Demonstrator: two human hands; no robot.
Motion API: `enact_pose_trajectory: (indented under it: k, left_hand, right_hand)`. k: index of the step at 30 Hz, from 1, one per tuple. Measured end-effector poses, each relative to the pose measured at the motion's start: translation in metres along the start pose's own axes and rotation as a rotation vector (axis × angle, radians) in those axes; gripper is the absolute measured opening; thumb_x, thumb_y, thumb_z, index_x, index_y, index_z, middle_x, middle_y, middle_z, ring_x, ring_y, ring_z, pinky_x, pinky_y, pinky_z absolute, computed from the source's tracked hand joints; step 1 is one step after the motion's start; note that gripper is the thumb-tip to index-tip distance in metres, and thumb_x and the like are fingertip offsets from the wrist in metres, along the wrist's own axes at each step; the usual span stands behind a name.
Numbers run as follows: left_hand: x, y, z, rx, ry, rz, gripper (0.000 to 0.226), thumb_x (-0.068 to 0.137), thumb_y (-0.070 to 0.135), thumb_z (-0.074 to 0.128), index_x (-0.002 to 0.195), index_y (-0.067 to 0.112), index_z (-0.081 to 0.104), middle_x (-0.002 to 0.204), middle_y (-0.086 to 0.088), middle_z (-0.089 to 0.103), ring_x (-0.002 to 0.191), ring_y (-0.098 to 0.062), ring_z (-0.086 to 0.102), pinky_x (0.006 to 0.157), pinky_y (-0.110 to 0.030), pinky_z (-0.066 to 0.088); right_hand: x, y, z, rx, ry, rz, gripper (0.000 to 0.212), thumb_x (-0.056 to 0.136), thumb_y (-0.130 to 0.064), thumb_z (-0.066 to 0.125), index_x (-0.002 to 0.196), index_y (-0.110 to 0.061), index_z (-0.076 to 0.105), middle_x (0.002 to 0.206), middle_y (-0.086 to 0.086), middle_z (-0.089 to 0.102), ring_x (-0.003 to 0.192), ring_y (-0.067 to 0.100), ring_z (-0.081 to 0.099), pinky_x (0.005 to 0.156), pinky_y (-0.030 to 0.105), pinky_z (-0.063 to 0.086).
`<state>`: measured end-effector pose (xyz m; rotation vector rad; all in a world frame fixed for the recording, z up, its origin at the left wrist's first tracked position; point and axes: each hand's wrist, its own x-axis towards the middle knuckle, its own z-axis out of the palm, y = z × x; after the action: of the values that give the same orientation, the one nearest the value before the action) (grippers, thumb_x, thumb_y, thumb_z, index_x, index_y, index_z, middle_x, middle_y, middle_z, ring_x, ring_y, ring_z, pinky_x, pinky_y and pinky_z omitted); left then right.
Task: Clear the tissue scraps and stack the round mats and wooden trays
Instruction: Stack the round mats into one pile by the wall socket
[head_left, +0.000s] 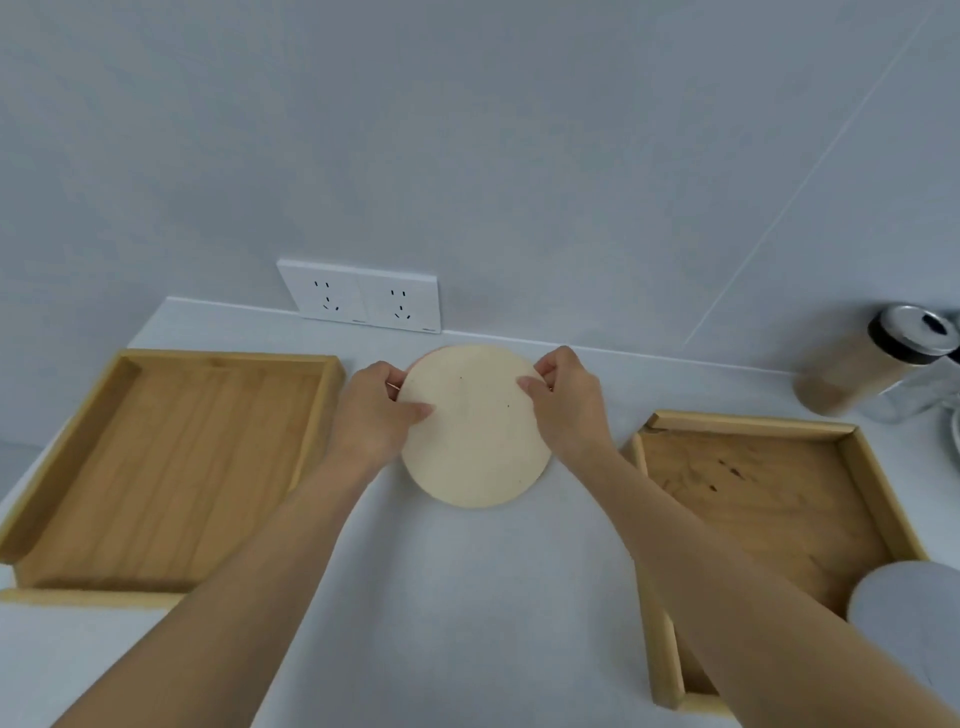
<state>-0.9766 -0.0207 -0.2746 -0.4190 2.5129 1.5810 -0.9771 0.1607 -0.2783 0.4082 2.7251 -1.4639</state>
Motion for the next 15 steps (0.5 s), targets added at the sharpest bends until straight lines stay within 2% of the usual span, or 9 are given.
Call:
enact_pose_trajectory:
  k: [3, 5, 7, 9, 11, 13, 15]
  left_hand:
    - [0.017, -0.011, 0.005, 0.083, 0.007, -0.026, 0.019, 0.074, 0.001, 0.07, 0.083, 0.011, 0.057, 0.077, -0.003, 0.059, 0.077, -0.026, 0.056, 0.069, -0.036, 0.044]
    - [0.021, -0.018, 0.008, 0.169, 0.017, -0.042, 0.021, 0.074, 0.005, 0.07, 0.092, 0.008, 0.058, 0.088, -0.006, 0.062, 0.085, -0.027, 0.058, 0.074, -0.037, 0.046]
    - [0.021, -0.02, 0.01, 0.286, 0.039, -0.015, 0.026, 0.076, 0.011, 0.068, 0.1, 0.009, 0.057, 0.101, -0.007, 0.061, 0.092, -0.028, 0.058, 0.076, -0.039, 0.047]
    - [0.017, -0.019, 0.012, 0.514, 0.072, 0.067, 0.038, 0.079, 0.018, 0.066, 0.114, 0.01, 0.052, 0.114, -0.01, 0.054, 0.103, -0.03, 0.052, 0.078, -0.041, 0.045]
    - [0.011, -0.016, 0.014, 0.703, 0.098, 0.154, 0.049, 0.082, 0.021, 0.063, 0.126, 0.01, 0.043, 0.124, -0.013, 0.047, 0.114, -0.032, 0.044, 0.083, -0.041, 0.041]
    - [0.004, -0.013, 0.015, 0.768, 0.111, 0.227, 0.059, 0.084, 0.026, 0.06, 0.136, 0.012, 0.035, 0.136, -0.013, 0.041, 0.121, -0.032, 0.04, 0.087, -0.04, 0.04]
    - [-0.003, -0.013, 0.016, 0.8, 0.145, 0.32, 0.067, 0.086, 0.039, 0.054, 0.142, 0.014, 0.028, 0.147, -0.011, 0.032, 0.13, -0.03, 0.034, 0.098, -0.039, 0.035]
  right_hand:
    - [0.014, 0.008, 0.016, -0.109, -0.054, 0.01, 0.015, 0.094, -0.019, 0.05, 0.101, -0.006, 0.048, 0.088, 0.008, 0.055, 0.077, 0.022, 0.051, 0.066, 0.032, 0.041]
    - [0.017, 0.012, 0.023, -0.235, -0.063, -0.01, 0.018, 0.095, -0.019, 0.047, 0.105, -0.005, 0.047, 0.096, 0.012, 0.058, 0.081, 0.024, 0.051, 0.068, 0.033, 0.04]
    - [0.018, 0.016, 0.028, -0.44, -0.024, -0.088, 0.021, 0.095, -0.02, 0.045, 0.109, -0.004, 0.046, 0.104, 0.011, 0.058, 0.092, 0.026, 0.051, 0.072, 0.031, 0.035]
    - [0.018, 0.02, 0.029, -0.609, 0.041, -0.202, 0.026, 0.094, -0.023, 0.048, 0.113, -0.004, 0.047, 0.111, 0.011, 0.055, 0.104, 0.027, 0.048, 0.08, 0.03, 0.033]
    - [0.017, 0.024, 0.029, -0.719, 0.093, -0.291, 0.041, 0.091, -0.027, 0.054, 0.123, -0.004, 0.046, 0.12, 0.014, 0.053, 0.111, 0.031, 0.046, 0.091, 0.034, 0.034]
    - [0.013, 0.025, 0.025, -0.798, 0.134, -0.342, 0.064, 0.083, -0.036, 0.063, 0.135, -0.006, 0.041, 0.13, 0.019, 0.051, 0.12, 0.036, 0.047, 0.1, 0.042, 0.037]
    - [0.007, 0.026, 0.02, -0.847, 0.229, -0.401, 0.074, 0.078, -0.05, 0.06, 0.139, -0.014, 0.039, 0.136, 0.019, 0.048, 0.125, 0.035, 0.046, 0.104, 0.046, 0.036]
